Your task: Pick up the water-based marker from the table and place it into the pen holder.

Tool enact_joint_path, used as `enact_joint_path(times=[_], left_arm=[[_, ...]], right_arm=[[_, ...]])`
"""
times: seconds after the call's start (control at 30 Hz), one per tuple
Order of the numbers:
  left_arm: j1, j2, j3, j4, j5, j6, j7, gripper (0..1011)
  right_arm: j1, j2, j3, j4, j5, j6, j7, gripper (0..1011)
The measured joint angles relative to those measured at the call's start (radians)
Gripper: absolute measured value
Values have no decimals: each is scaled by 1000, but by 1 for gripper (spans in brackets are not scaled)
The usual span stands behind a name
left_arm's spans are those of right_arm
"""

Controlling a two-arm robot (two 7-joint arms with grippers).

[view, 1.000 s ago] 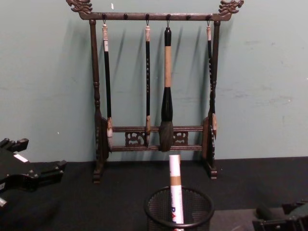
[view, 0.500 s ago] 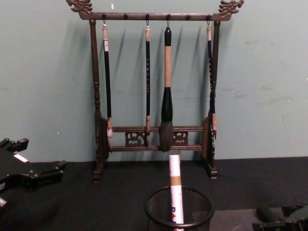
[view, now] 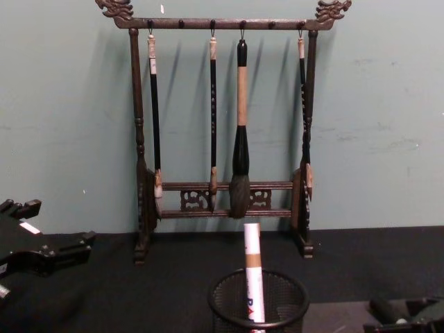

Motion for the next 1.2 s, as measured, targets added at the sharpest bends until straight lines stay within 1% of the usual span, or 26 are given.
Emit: enact_joint_path(times=[1.2], left_arm=[[0,0,0,0,0,0,0,1001]], right_arm=[[-1,0,-6,4,-14,0,4,1002]])
